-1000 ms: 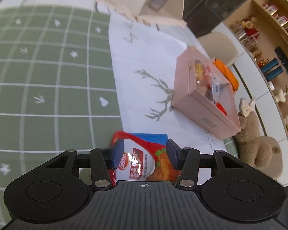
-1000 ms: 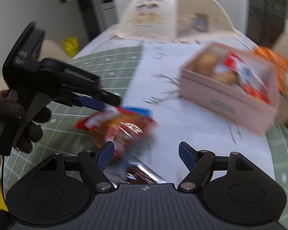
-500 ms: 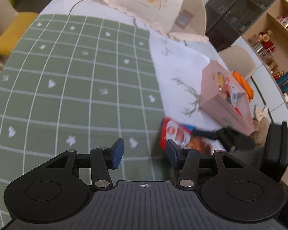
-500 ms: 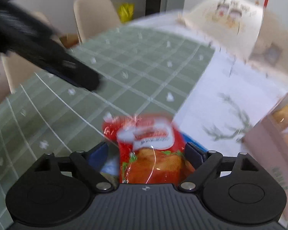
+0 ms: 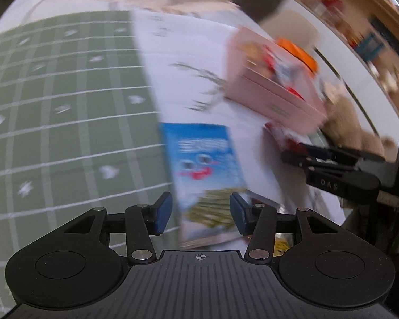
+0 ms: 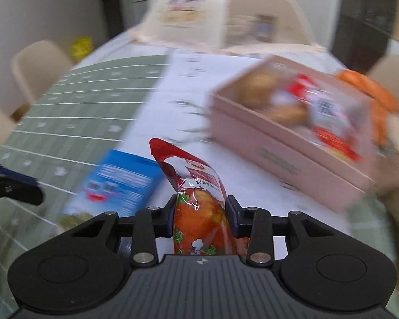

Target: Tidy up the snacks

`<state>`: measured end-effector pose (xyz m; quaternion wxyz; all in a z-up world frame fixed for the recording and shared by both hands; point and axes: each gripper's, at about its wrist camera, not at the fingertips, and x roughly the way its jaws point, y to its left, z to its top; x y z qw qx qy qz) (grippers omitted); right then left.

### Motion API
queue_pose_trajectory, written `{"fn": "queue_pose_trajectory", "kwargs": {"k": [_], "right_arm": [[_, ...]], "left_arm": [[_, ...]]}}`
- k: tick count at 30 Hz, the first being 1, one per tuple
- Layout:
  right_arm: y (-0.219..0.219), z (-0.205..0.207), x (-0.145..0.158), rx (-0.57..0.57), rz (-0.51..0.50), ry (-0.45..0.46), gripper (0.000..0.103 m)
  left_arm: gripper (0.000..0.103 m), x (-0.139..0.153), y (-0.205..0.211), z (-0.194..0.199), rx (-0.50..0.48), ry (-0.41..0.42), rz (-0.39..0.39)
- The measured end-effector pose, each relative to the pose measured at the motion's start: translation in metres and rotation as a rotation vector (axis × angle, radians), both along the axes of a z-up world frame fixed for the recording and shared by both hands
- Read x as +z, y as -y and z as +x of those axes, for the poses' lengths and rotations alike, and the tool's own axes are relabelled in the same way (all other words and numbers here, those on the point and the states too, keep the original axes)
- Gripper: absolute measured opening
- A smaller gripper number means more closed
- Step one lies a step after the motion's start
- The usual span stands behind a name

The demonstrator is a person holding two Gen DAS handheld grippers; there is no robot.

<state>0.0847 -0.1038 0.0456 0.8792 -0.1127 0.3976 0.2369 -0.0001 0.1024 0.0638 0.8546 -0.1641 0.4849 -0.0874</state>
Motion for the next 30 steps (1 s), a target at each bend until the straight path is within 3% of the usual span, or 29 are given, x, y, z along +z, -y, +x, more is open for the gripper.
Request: {"fn": "queue_pose_trajectory", "kwargs": {"k": [5,8,12,16,22,25,27,30], "right_arm": [[0.039,-0.020,-0.002,-0.065,0.048,-0.025,0.063],[0.047,-0.039,-0.005,-0.096,0.043,0.000,0.064],[0.056,-0.059,-0.010,-0.120,0.099,-0.032,0.066],[0.044,-0.079,-0.015,-0.088,0.099,-0.041,0.066],[0.019,-0.105,-0.015,0.101,0.158,-0.153,0.066],[-0.006,-0.117,-0.021,0.198,0.185,-0.213,0.055],[-0.019,-0.118,-0.023,0.244,0.201,-0.242,0.053],[-0.028,-0.117,-0.014,0.269,0.176,-0.169,0.053]], "left_arm": [[0.053,-0.003,0.048,0.014,-0.136,0.004,0.025],[0.053,-0.007,0.075,0.016,-0.213,-0.001,0.028],[0.051,-0.016,0.091,0.010,-0.273,0.008,0.105],[0.049,-0.017,0.078,0.010,-0.236,-0.002,0.132],[0.044,-0.014,0.042,0.014,-0.098,-0.017,0.170],[0.044,-0.012,0.030,0.012,-0.047,-0.025,0.146],[0.044,-0.009,0.026,0.008,-0.031,-0.030,0.139],[0.044,-0.006,0.018,-0.002,-0.019,-0.038,0.134]]}}
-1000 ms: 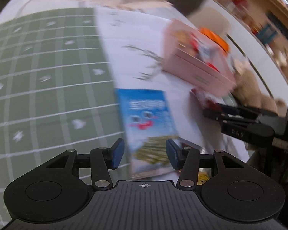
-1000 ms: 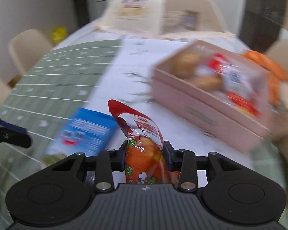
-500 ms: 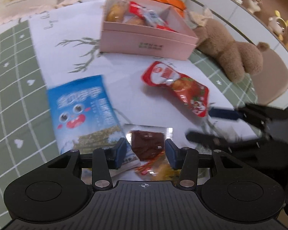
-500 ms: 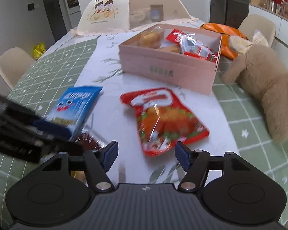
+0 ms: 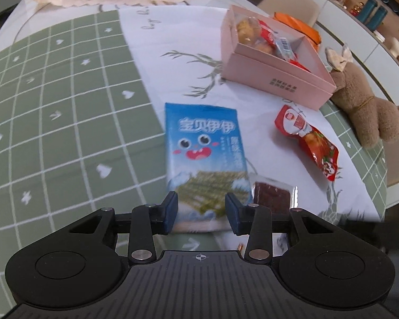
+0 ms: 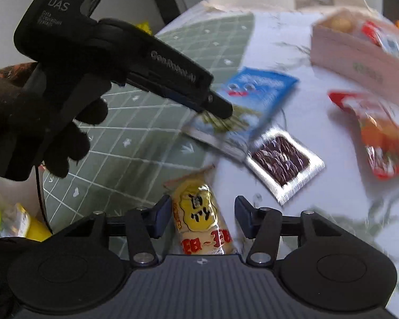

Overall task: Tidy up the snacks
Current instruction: 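Grasp the yellow cake packet with the left gripper while the right grasps the chocolate packet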

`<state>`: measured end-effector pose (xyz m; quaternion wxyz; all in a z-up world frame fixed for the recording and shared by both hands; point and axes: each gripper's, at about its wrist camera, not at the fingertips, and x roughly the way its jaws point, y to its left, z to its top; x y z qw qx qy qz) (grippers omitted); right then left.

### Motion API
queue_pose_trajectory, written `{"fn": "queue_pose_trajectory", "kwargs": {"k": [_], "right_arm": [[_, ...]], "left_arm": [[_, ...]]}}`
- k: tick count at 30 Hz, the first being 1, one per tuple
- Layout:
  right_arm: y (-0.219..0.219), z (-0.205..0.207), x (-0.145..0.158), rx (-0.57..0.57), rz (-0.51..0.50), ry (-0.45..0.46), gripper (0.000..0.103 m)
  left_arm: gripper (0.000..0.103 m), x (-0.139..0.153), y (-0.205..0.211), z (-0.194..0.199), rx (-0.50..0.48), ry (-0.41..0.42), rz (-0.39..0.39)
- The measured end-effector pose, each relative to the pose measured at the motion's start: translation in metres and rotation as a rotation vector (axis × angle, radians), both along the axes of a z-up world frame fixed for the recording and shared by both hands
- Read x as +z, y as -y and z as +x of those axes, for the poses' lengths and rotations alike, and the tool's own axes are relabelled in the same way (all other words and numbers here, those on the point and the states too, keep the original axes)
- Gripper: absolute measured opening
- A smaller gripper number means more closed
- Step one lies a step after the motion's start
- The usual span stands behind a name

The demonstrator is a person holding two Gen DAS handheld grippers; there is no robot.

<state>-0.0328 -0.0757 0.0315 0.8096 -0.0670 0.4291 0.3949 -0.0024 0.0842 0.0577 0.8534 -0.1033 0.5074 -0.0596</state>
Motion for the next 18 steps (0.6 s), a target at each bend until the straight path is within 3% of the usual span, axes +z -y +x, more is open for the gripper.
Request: {"fn": "queue_pose_trajectory", "kwargs": {"k": [5,10,13,18], "right_arm": [[-0.003,0.022,0.004,-0.029,-0.116,0.237,0.070],[-0.004,0.057,-0.017,-0.042,-0.139,0.158,0.070],[0.006,0.059,-0.015,-0.102,-0.117,0.161,0.055],[0.037,0.054,-0.017,-0.213,-0.114,0.148,0.053]], "left_arm": [[0.044,-0.001,-0.009,-0.017,0.021,-0.040,-0.038],[0.044,0.007,0.007,-0.034,-0.061,-0.097,-0.105],[0.044,0.007,0.022,-0.043,-0.125,-0.152,-0.142],[0.044,-0.008,0.042,-0.051,-0.150,-0.235,-0.192]]}}
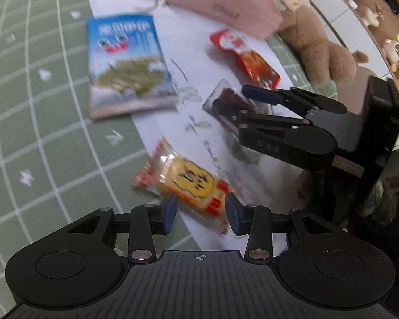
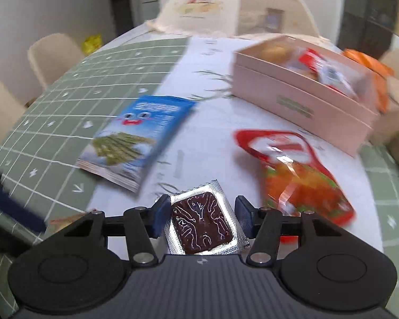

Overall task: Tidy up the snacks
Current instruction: 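Grasp the yellow cake packet with the left gripper while the right grasps the chocolate packet, then grasp the red chicken packet with the right gripper while the left holds the yellow cake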

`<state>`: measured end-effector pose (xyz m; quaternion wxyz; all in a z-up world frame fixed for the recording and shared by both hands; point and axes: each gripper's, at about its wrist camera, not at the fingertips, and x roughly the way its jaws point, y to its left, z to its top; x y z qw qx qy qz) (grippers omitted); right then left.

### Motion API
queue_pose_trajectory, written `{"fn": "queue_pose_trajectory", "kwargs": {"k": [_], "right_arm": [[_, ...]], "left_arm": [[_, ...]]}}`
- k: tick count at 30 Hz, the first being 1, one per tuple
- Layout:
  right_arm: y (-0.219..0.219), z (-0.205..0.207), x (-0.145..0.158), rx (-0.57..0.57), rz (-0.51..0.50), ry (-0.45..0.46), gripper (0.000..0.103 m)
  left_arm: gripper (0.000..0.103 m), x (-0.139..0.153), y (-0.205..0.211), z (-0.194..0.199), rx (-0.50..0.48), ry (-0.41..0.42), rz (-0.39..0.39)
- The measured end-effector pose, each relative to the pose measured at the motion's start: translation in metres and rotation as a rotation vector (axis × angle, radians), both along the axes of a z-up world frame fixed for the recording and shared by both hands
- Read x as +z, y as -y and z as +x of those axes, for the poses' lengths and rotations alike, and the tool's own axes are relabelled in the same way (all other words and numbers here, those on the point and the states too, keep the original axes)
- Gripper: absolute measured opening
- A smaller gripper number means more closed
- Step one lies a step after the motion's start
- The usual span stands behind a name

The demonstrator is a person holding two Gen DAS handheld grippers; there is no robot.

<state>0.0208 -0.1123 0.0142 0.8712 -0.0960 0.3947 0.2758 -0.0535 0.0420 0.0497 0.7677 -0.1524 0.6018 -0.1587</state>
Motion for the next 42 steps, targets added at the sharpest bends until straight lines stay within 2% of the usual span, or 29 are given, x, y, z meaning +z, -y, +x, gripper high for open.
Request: {"fn": "queue_pose_trajectory", "kwargs": {"k": [4,6,8,9,13,16,24,26,30,33,34,35,38,40,42], "right_arm": [[0.012,-0.015,-0.003,-0.027,-0.010,0.022,0.055],[0.018,-0.023,-0.006,-0.046,-0.021,0.053,0.063],[0.028,-0.025,-0.010,-0.106,-0.021,0.084,0.081],[0.031,-0.025,-0.012,-0.133,-0.011,0.090,0.083],[0.044,-0.023,-0.018,-0.230,0.022,0.120,0.088],[0.044,-0.021,-0.019,-0.241,0.020,0.123,0.089],[0.042,-0.018,-0.021,-0.248,0.018,0.113,0.097],[0.041,-0.016,-0.021,-0.227,0.014,0.102,0.103],[0.041,-0.014,-0.019,-0.206,-0.003,0.068,0.103],[0.038,-0.010,-0.011,-0.156,-0.026,-0.008,0.103],[0.038,-0.010,-0.007,-0.135,-0.011,-0.032,0.099],[0.041,-0.010,-0.001,-0.129,0.024,-0.029,0.091],[0.047,-0.008,0.024,-0.145,0.072,0.089,0.091],[0.045,0.004,0.036,-0.139,0.038,0.168,0.094],[0.044,0.026,0.037,-0.134,0.005,0.188,0.094]], "left_arm": [[0.044,-0.007,0.017,0.007,-0.003,0.008,0.065],[0.048,-0.009,0.026,0.013,-0.021,0.021,0.080],[0.052,-0.010,0.033,0.019,-0.042,0.043,0.113],[0.051,-0.010,0.036,0.022,-0.051,0.055,0.133],[0.047,-0.009,0.043,0.031,-0.075,0.085,0.200],[0.046,-0.008,0.046,0.034,-0.091,0.111,0.247],[0.041,-0.007,0.040,0.037,-0.066,0.126,0.245],[0.041,-0.005,0.034,0.039,-0.038,0.143,0.251],[0.040,-0.006,0.018,0.042,0.024,0.169,0.285],[0.040,-0.007,0.006,0.041,0.065,0.168,0.271],[0.041,-0.007,0.003,0.041,0.072,0.167,0.264],[0.041,-0.008,0.000,0.040,0.079,0.164,0.251],[0.041,-0.009,-0.002,0.038,0.079,0.169,0.237],[0.041,-0.010,0.000,0.039,0.073,0.170,0.233],[0.041,-0.011,-0.001,0.038,0.072,0.176,0.229]]}}
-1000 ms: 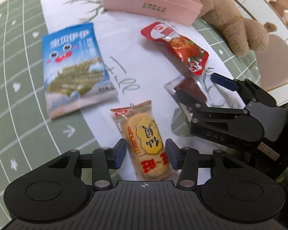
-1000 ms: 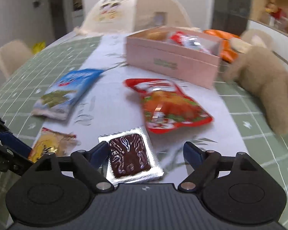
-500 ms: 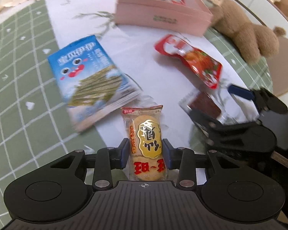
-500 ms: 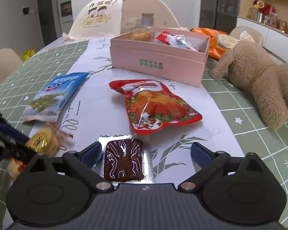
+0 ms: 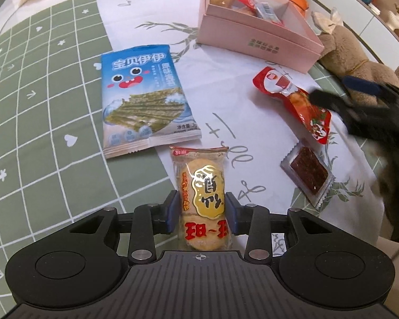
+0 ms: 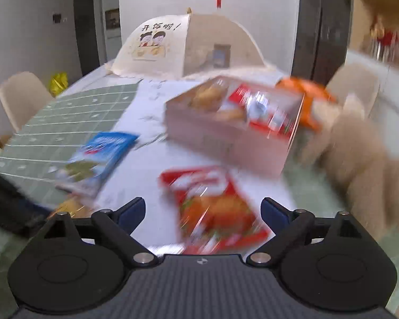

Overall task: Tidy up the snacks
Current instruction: 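Grasp the red chicken packet with the right gripper while the left holds the yellow cake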

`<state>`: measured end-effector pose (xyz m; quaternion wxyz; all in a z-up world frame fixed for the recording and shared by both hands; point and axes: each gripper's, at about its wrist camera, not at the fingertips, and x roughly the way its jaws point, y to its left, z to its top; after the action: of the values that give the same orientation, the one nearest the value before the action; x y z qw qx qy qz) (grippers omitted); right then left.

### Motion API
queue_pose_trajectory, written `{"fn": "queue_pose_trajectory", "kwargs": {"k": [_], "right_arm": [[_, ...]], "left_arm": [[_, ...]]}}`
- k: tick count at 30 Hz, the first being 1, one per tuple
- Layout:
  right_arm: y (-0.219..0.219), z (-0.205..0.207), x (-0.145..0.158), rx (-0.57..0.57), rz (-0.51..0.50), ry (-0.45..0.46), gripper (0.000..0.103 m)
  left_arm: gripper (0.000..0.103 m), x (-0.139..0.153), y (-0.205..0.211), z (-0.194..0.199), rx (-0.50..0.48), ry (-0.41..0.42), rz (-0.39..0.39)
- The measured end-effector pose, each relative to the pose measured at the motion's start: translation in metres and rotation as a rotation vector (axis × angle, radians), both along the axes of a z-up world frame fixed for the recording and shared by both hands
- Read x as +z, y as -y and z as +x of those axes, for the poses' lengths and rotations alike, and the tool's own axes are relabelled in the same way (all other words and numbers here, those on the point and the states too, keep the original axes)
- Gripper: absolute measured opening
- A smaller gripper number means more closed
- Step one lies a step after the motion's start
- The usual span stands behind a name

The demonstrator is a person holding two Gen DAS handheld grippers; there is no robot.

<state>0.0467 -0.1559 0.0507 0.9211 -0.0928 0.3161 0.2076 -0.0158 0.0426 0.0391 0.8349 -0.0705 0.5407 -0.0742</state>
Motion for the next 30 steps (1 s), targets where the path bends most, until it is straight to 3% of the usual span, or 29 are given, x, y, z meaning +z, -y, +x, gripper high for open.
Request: {"fn": "queue_pose_trajectory", "kwargs": {"k": [4,7,10,12,14,18,21,23,27,30], "right_arm": [[0.001,0.055,-0.021,-0.038,0.031,-0.150,0.094],[0.000,0.074,-0.043,-0.058,0.080,-0.265,0.096],[-0.013,0.063,-0.048,-0.047,0.046,-0.226,0.096],[-0.018,0.056,-0.048,-0.030,0.040,-0.212,0.087],[-0.022,0.049,-0.042,0.002,0.035,-0.211,0.057],[-0.031,0.033,-0.025,0.014,-0.039,-0.145,0.044],[-0.030,0.021,-0.007,0.040,-0.012,-0.113,0.033],[-0.029,0.011,0.006,0.062,0.017,-0.095,0.019],[-0.033,-0.008,0.022,0.171,0.096,-0.116,0.019],[-0.046,-0.016,0.015,0.200,0.061,-0.093,0.025]], "left_arm": [[0.041,-0.001,-0.002,-0.003,0.014,0.013,-0.015],[0.041,-0.002,-0.006,-0.004,0.019,0.016,-0.030],[0.041,-0.002,-0.009,-0.005,0.027,0.017,-0.048],[0.041,-0.002,-0.010,-0.004,0.030,0.014,-0.055],[0.041,-0.002,-0.010,-0.004,0.033,0.012,-0.060],[0.042,-0.002,-0.011,-0.003,0.030,0.011,-0.061],[0.042,-0.002,-0.011,-0.003,0.030,0.011,-0.061],[0.041,-0.002,-0.010,-0.002,0.033,0.011,-0.062],[0.042,-0.002,-0.010,-0.002,0.034,0.014,-0.059],[0.042,-0.002,-0.009,-0.003,0.035,0.016,-0.056]]}}
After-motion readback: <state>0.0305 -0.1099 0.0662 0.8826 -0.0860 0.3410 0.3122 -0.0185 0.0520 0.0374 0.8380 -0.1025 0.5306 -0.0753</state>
